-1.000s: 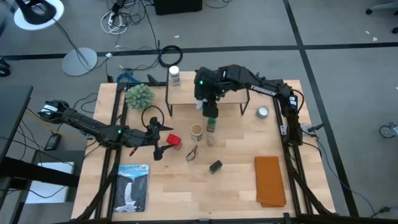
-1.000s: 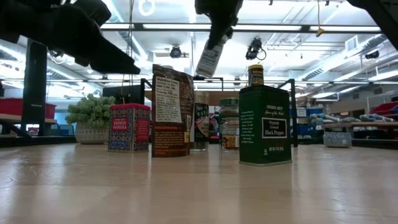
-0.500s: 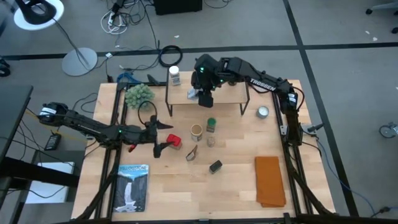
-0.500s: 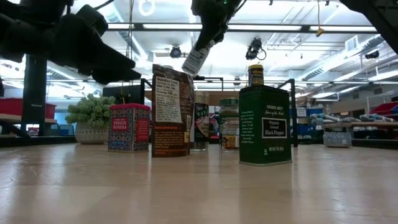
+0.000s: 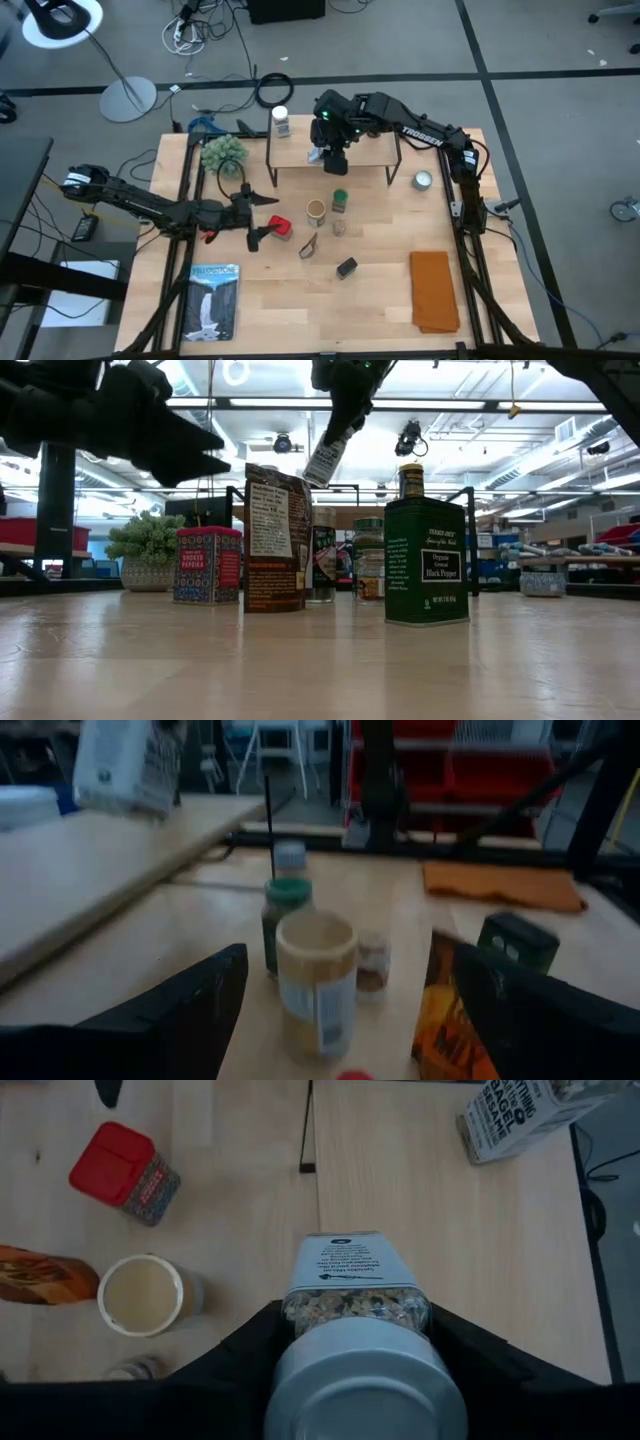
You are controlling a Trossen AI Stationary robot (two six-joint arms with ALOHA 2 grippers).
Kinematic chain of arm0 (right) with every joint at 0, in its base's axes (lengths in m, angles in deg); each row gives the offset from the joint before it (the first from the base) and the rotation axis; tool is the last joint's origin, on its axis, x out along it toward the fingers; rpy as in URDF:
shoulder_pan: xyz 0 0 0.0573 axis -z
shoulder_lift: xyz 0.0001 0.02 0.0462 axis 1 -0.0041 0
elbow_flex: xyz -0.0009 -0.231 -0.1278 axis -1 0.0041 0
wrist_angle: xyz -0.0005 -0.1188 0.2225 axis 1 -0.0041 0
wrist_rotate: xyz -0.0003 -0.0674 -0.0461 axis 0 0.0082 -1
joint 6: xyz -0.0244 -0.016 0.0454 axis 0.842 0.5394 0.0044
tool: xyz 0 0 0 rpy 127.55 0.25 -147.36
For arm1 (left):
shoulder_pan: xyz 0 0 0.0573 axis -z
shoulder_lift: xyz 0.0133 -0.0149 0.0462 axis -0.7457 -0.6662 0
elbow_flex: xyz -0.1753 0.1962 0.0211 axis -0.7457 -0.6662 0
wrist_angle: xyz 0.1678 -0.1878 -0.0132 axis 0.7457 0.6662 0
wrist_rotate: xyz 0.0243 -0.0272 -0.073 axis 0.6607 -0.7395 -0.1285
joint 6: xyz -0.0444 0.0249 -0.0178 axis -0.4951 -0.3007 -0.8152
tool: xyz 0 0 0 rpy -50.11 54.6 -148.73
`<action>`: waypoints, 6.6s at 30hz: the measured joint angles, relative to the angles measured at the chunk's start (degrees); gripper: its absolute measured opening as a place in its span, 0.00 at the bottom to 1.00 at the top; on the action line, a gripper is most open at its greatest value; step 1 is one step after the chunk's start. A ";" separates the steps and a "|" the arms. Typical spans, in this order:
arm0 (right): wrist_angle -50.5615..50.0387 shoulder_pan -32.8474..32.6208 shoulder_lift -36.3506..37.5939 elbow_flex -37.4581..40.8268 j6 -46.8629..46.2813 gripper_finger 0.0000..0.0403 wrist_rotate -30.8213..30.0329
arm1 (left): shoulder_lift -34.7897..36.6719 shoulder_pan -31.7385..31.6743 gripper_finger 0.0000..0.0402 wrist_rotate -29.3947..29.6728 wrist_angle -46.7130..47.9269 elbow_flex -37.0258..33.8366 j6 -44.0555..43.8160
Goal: Shelf spices
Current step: Put the white seasoning bottle on the shelf
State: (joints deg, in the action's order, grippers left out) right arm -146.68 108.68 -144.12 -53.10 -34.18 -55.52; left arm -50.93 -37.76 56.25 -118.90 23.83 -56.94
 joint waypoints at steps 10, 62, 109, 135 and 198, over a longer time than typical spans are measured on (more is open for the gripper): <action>0.02 3.00 0.00 0.00 2.83 0.49 -0.50 | -0.66 -3.22 0.89 0.72 -7.64 0.00 5.58; -8.28 7.82 1.05 -6.18 2.83 0.60 -0.44 | -10.34 -8.61 0.89 0.68 -12.45 0.02 5.10; 107.07 -0.23 31.92 93.26 -14.76 0.00 -22.21 | -10.34 -8.59 0.89 0.68 -9.68 0.04 2.52; 94.40 -5.38 18.45 72.08 -12.06 0.00 -37.83 | -10.34 -8.59 0.89 0.70 -9.53 0.04 2.53; 89.74 -2.36 6.98 57.61 -13.72 0.00 -13.13 | -10.34 -8.59 0.89 0.22 -9.82 0.04 2.48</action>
State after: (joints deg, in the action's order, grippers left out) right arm -56.93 106.32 -137.15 4.52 -47.90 -68.65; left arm -61.27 -46.35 56.48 -128.71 23.88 -54.47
